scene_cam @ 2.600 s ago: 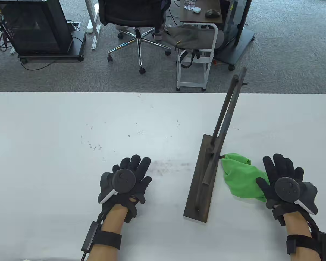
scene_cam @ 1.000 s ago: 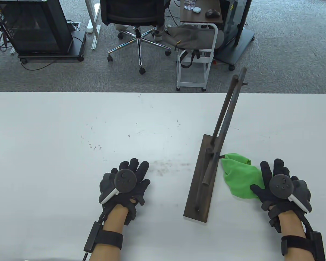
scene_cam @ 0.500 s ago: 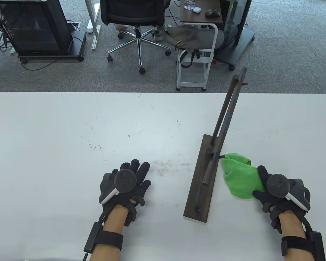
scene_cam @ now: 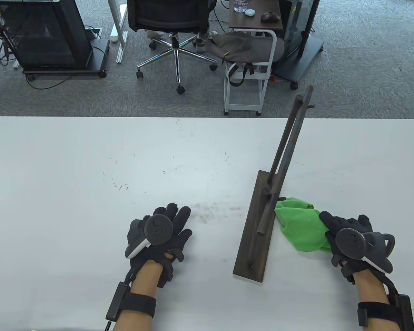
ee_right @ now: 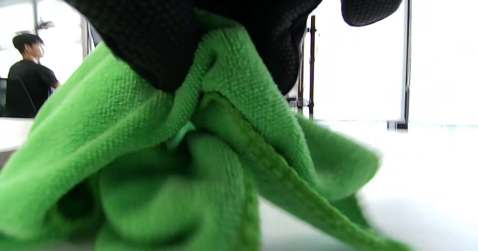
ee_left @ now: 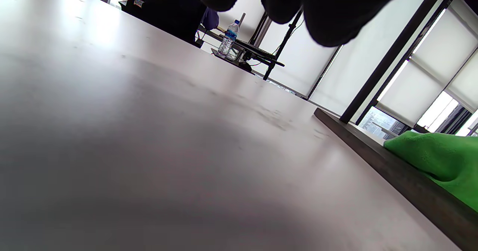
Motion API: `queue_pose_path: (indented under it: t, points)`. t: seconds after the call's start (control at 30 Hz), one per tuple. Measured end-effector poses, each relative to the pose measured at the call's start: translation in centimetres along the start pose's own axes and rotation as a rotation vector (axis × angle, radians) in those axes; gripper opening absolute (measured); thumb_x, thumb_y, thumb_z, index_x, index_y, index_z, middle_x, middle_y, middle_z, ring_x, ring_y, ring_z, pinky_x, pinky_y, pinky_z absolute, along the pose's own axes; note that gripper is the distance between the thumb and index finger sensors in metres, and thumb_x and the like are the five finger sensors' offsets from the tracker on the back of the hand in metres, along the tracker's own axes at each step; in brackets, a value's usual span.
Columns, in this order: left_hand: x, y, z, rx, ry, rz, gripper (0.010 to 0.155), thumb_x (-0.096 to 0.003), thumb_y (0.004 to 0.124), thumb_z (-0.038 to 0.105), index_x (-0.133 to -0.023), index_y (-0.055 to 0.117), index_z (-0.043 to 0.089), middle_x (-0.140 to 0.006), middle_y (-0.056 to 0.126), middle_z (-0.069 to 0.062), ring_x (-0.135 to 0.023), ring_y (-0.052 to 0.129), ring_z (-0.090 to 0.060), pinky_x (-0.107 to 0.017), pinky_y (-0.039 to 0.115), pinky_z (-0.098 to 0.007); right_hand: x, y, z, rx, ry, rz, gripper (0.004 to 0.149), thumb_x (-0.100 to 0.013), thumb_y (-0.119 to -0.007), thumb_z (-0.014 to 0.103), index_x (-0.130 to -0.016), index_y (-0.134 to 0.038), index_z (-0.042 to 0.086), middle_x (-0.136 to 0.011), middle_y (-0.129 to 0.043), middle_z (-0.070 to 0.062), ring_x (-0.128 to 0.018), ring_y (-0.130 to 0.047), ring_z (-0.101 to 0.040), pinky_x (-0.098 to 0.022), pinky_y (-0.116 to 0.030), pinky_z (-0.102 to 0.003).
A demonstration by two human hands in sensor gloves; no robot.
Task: Hang square towel on desktop hanging rack
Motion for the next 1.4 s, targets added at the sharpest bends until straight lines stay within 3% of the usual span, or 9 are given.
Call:
queue_pose_path:
  t: [0.1,0.3,0.47,0.93,1.4]
  points:
    - [-0.1,0.0,0.1,0.004,0.007,0.001,0.067,-0.0530,0.079,0.045,-0.113,0.055,0.028,-0.117,0.041,-0.014,-0.107,0.039,-0.060,-0.064,0.025,-0.077,0.0,2.2,0.8,0.005,0.027,-0.120,0.049,-0.040,-0.094,0.036,-0.085,-0.073,0.039,-0.080,-0.100,0.008,-0.078,-0.095,-0.026,-0.063,-0.055,-0.072]
    - [-0.2,-0.2,0.1,0.003,0.010,0.004,0.067,-0.0530,0.079,0.045,-0.113,0.056,0.028,-0.117,0.041,-0.014,-0.107,0.039,-0.060,-0.064,0.026,-0.077,-0.5,6.5,1.6,-0.062,0.050,-0.296,0.047,-0.040,-0.094,0.037,-0.083,-0.076,0.039,-0.079,-0.102,0.008,-0.079,-0.097,-0.026,-0.063,-0.058,-0.071]
    - [-0.3,0.0,0.2,0.013,0.010,-0.004,0.066,-0.0531,0.079,0.045,-0.113,0.056,0.028,-0.117,0.041,-0.014,-0.106,0.039,-0.060,-0.064,0.026,-0.077,-1.4,9.6,1.7,-0.167,0.001,-0.323,0.046,-0.043,-0.091,0.034,-0.085,-0.075,0.037,-0.081,-0.100,0.002,-0.065,-0.105,-0.024,-0.061,-0.068,-0.067]
    - [-0.3,0.2,0.8,0.022,0.034,-0.018,0.066,-0.0531,0.079,0.045,-0.113,0.056,0.028,-0.117,0.041,-0.014,-0.106,0.040,-0.060,-0.065,0.027,-0.077,-4.7,20.9,4.9,-0.125,0.044,-0.422,0.046,-0.043,-0.089,0.032,-0.087,-0.074,0.032,-0.078,-0.096,-0.008,-0.015,-0.102,-0.002,-0.047,-0.088,-0.048]
    - [-0.4,0.4,1.1,0.034,0.051,-0.032,0.067,-0.0532,0.079,0.045,-0.113,0.055,0.029,-0.117,0.040,-0.014,-0.107,0.040,-0.060,-0.065,0.027,-0.077,-7.7,31.1,6.2,-0.336,-0.114,-0.496,0.050,-0.043,-0.089,0.032,-0.090,-0.070,0.028,-0.076,-0.095,-0.011,-0.008,-0.099,0.003,-0.043,-0.091,-0.046]
Point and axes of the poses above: the tracker on the back of each hand, its own z axis roughly to the thumb side, its own x axis roughly from the fingertips to the wrist, y = z × x, the point moved 2 cm from there along -x, roughly from the wrist to the fingertips
